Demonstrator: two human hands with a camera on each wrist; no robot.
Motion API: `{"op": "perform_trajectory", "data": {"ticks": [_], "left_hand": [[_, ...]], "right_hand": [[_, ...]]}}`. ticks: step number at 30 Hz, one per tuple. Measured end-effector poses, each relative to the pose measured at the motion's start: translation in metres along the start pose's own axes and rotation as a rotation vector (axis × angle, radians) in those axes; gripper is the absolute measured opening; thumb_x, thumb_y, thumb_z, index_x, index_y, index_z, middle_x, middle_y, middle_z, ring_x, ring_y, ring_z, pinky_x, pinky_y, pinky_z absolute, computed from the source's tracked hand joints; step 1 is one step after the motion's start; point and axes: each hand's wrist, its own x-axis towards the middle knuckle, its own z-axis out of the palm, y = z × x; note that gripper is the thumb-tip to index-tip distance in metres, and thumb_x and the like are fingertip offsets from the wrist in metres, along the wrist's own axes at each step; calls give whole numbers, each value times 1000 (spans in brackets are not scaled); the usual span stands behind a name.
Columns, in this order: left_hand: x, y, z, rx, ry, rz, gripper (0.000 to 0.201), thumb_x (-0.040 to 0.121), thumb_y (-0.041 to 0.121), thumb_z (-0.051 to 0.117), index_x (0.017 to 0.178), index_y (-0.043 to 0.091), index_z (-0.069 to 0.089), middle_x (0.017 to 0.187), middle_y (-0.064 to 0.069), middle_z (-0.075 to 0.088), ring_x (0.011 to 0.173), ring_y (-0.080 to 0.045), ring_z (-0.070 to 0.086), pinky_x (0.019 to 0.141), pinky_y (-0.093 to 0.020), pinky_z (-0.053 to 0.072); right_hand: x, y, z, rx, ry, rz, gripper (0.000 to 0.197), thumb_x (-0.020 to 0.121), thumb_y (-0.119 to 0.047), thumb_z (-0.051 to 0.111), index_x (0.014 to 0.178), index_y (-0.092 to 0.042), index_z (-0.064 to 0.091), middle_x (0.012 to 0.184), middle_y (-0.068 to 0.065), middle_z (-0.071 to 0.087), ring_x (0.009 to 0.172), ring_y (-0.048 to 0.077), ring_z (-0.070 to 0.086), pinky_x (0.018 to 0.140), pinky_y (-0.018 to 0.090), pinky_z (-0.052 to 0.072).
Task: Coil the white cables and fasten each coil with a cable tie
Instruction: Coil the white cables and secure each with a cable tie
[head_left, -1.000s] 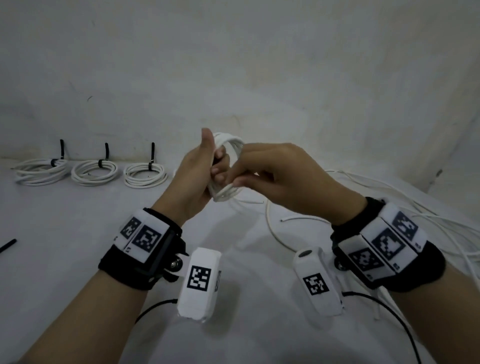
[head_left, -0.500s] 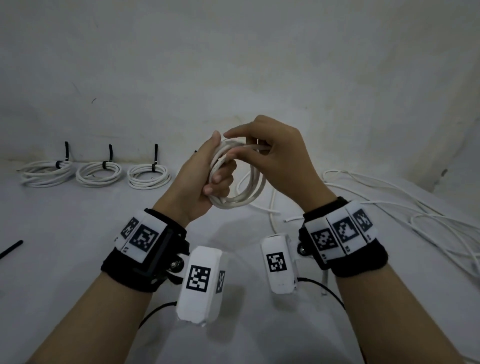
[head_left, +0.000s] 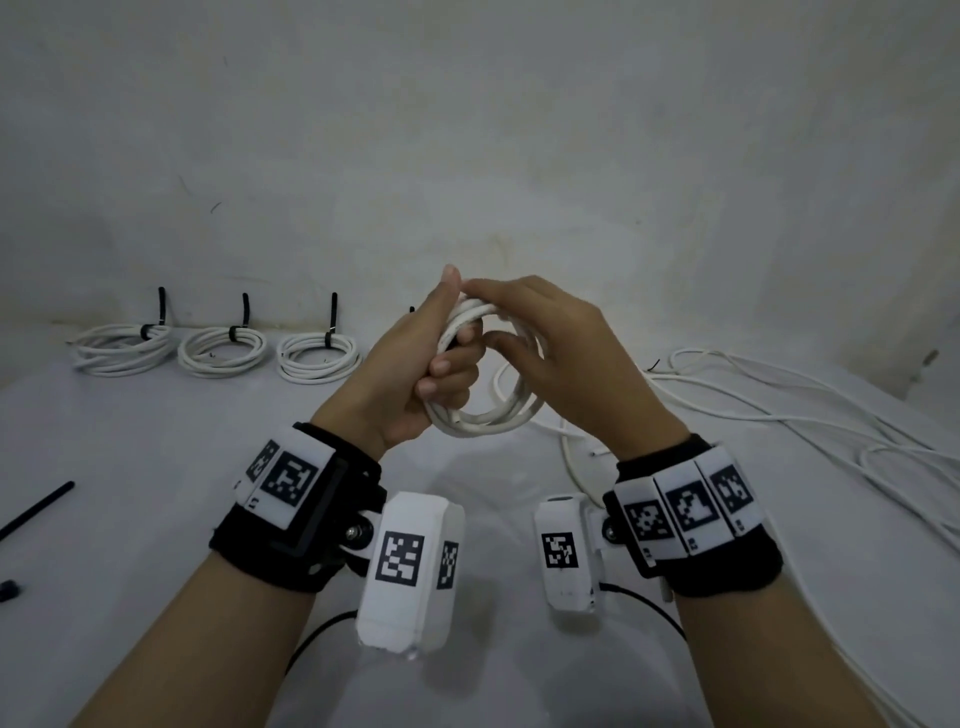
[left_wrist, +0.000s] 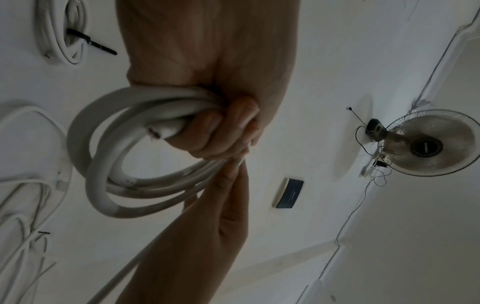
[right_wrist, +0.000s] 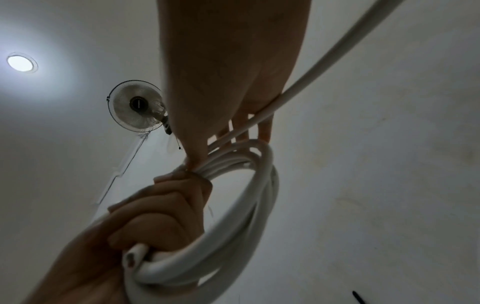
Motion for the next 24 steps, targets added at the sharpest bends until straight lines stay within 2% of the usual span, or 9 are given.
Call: {"op": "perform_trajectory", "data": {"ticks": [4, 9, 11, 13, 14, 16, 18, 20, 24], "left_hand": [[2, -6, 4, 1, -3, 4, 58, 92, 61, 26, 61, 15, 37, 36, 8, 27, 26, -2, 22, 30, -14, 23], [2, -14, 4, 10, -99, 78, 57, 73, 67, 33, 64, 12, 41, 39, 7, 30, 30, -3, 28, 37, -14, 27], [1, -15, -3, -33, -205, 100, 59, 66, 70, 54, 68, 12, 46, 42, 8, 32, 32, -1, 28, 38, -12, 28], [1, -16, -10, 2, -262, 142, 50, 63, 46, 82, 75, 12, 48, 46, 10, 34, 35, 1, 30, 40, -12, 31], [1, -16, -11, 54, -241, 171, 36, 66, 29, 80, 76, 12, 49, 47, 10, 34, 35, 0, 30, 40, -13, 31], [1, -15, -11, 116, -185, 195, 14, 79, 16, 63, 70, 16, 53, 47, 10, 33, 35, 0, 27, 40, -13, 29], [-1, -13, -9, 134, -162, 195, 24, 88, 26, 50, 68, 14, 45, 47, 11, 29, 36, 0, 24, 39, -13, 26], [-1, -11, -6, 146, -117, 201, 36, 93, 37, 48, 69, 13, 36, 47, 10, 26, 35, 0, 22, 39, -14, 21], [-1, -4, -5, 81, -17, 251, 31, 82, 39, 45, 68, 14, 36, 44, 10, 24, 33, 0, 18, 37, -15, 13]], "right_hand": [[0, 2, 1, -61, 117, -27, 30, 87, -11, 50, 111, -7, 67, 89, 7, 66, 70, 18, 60, 64, 34, 52], [2, 0, -8, -89, 184, -18, 34, 76, -9, 39, 90, -7, 71, 63, 6, 64, 51, 22, 57, 53, 36, 51], [3, -1, -8, -101, 151, 0, 31, 75, -4, 42, 88, -8, 70, 60, 5, 60, 50, 22, 56, 52, 37, 50], [3, -2, -7, -87, 125, 19, 32, 74, -3, 42, 88, -9, 70, 59, 4, 59, 51, 22, 55, 53, 36, 49], [3, -3, -7, -75, 117, 28, 32, 75, -5, 41, 89, -9, 70, 60, 4, 59, 52, 22, 55, 54, 36, 49], [2, -4, -7, -39, 112, 45, 31, 77, -6, 43, 92, -9, 69, 61, 4, 59, 52, 20, 55, 56, 35, 48], [1, -3, -8, -2, 105, 46, 27, 80, -3, 49, 97, -8, 69, 63, 5, 60, 53, 17, 56, 59, 32, 48], [0, -1, -7, 6, 97, 31, 24, 84, -4, 55, 103, -7, 69, 71, 6, 64, 57, 15, 60, 61, 26, 48], [-1, 8, -11, -70, 150, 8, 27, 90, -21, 59, 112, -7, 67, 81, 7, 66, 64, 14, 57, 64, 21, 44]]}}
